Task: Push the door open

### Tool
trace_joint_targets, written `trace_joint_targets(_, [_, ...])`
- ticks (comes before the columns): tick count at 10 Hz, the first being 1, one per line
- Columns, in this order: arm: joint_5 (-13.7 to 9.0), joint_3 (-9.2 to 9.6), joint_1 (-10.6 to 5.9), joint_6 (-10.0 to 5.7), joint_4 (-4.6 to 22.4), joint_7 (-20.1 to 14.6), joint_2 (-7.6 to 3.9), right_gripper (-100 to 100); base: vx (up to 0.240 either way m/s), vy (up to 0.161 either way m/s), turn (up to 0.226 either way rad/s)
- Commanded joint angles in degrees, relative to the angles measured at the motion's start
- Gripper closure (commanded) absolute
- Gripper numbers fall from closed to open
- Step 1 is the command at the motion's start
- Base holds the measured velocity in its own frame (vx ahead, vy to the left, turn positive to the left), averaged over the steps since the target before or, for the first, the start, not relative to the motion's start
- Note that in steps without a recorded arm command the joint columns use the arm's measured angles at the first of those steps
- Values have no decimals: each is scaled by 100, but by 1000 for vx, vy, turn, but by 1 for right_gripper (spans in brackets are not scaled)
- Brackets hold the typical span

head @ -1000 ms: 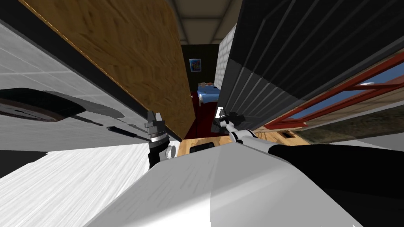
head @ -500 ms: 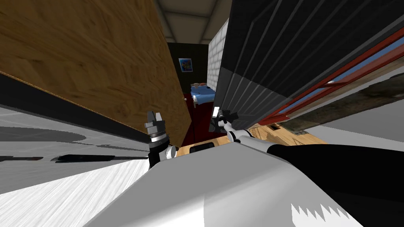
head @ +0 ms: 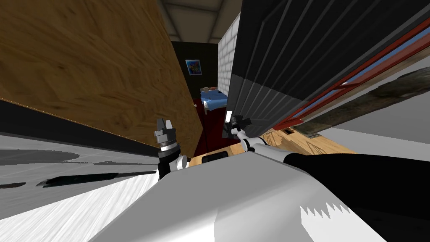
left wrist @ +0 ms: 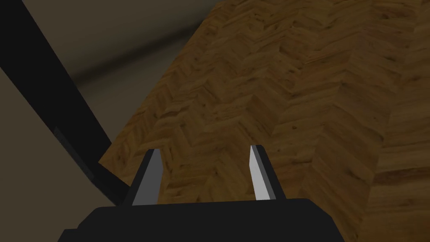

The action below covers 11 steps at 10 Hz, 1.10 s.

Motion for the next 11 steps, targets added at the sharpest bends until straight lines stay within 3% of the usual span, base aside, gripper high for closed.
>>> trace_joint_targets(1, [-7, -15, -15, 33, -4, 22, 4, -100, -189, 130, -44])
trace_joint_targets(6, [-20, -50, -47, 105, -24, 72, 17, -100, -154, 149, -45])
trace_joint_targets(11, [-35, -93, -16, 40, -10, 97, -8, -100, 184, -41, 24])
